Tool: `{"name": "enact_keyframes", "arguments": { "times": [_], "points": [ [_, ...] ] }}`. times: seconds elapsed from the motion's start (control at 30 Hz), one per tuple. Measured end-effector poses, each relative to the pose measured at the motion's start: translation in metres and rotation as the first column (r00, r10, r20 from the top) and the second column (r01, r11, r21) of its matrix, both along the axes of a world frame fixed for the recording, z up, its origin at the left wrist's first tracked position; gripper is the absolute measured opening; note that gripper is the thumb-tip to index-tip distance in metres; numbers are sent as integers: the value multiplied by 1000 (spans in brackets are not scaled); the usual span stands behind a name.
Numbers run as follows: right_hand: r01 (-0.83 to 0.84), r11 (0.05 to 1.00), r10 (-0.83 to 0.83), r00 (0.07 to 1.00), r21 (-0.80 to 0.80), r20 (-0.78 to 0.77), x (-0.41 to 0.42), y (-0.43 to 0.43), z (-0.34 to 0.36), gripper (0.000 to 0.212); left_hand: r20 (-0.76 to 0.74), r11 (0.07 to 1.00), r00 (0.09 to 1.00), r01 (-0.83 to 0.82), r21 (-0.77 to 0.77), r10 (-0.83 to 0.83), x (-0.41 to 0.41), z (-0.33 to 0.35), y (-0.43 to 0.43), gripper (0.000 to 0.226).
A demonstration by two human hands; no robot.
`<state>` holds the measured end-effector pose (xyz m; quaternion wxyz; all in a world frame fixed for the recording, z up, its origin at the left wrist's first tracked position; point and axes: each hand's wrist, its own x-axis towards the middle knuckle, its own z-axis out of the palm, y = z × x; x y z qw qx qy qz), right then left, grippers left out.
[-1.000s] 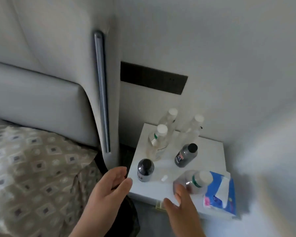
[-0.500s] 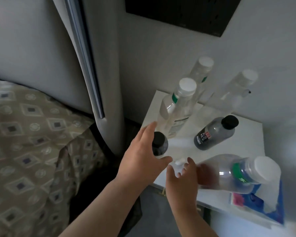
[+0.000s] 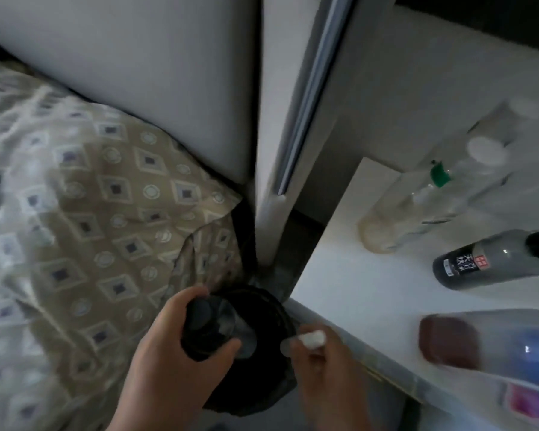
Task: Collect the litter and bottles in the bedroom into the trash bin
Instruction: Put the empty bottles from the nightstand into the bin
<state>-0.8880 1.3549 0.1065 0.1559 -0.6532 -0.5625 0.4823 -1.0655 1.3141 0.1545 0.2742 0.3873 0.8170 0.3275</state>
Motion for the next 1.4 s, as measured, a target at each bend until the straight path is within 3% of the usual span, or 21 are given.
{"name": "enact_keyframes", "arguments": {
  "times": [0.1,0.27,0.43,0.53,0.8,0.97,1.1,1.2,1.3,1.4],
  "points": [
    [-136,988,137,991,-74,11,-24,-12,-40,9,25,981,997,-63,-184,69,-20,-56,-12,59],
    [-217,968,227,971,-127,78,-57,-8,-128,10,82,923,996,0,-384,34,-33,-165,-4,51],
    [-187,973,199,977,-137,82,-65,-4,-209,18,74,855,969,244,-457,-237,-33,-261,12,54],
    [-187,973,201,975,-139,96,-58,-9,-243,28,132,819,952,305,-485,-276,-31,-304,18,47],
    [-126,981,136,989,-144,58,-56,-18,-268,31,29,788,954,264,-556,-299,-26,-366,16,44],
    [-171,974,185,979,-146,89,-61,-15,-269,33,-56,718,899,308,-624,-433,-35,-374,16,30],
    [-206,960,230,967,-190,112,-67,-11,-265,25,-42,724,895,332,-604,-445,-29,-354,6,28],
    [-243,942,276,954,-232,121,-70,-8,-269,23,-12,782,869,439,-442,-495,-23,-330,-20,32],
    [-257,928,304,941,-270,149,-75,-5,-283,27,-140,822,824,501,-272,-549,-36,-313,-47,35],
    [-289,907,356,915,-306,191,-81,0,-308,25,-247,853,823,450,-265,-511,-55,-316,-60,41]
  ]
}}
